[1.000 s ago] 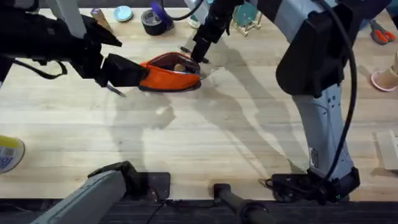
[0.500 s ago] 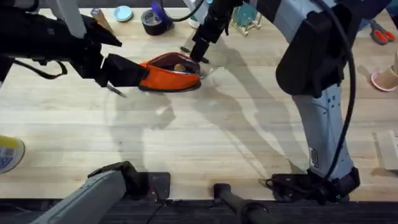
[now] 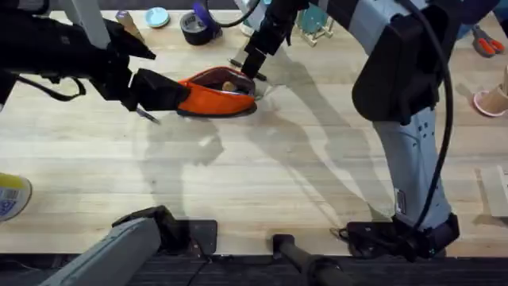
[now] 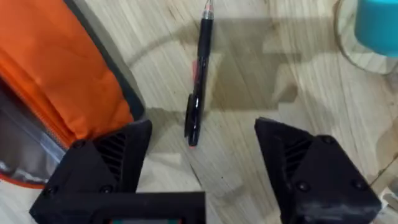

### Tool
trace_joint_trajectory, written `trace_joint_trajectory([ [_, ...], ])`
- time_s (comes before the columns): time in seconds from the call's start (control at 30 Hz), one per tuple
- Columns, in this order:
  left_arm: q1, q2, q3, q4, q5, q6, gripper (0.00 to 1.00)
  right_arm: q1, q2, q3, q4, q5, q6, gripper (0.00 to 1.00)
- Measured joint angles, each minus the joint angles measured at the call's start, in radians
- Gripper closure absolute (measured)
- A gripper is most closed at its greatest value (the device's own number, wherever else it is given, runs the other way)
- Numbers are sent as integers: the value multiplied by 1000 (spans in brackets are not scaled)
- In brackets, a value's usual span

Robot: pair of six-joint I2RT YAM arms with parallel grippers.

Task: Unzip the bag, pick up the pens from the table one at a time and place them inside, then zip the bag closed.

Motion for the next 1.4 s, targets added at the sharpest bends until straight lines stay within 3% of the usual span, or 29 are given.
trace_joint_trajectory([
  [0.63, 0, 0, 0, 0, 0, 0, 8, 4, 21, -79, 49, 62, 0, 48],
  [0.7, 0, 0, 0, 0, 0, 0, 8, 3, 21, -80, 53, 68, 0, 109],
  [0.77, 0, 0, 0, 0, 0, 0, 7, 3, 21, -80, 58, 73, 0, 253],
  [0.97, 0, 0, 0, 0, 0, 0, 7, 3, 21, -80, 64, 69, 1, 917],
  [1.03, 0, 0, 0, 0, 0, 0, 7, 3, 20, -80, 69, 67, 3, 960],
  [1.4, 0, 0, 0, 0, 0, 0, 8, 3, 20, -80, 70, 67, 3, 966],
])
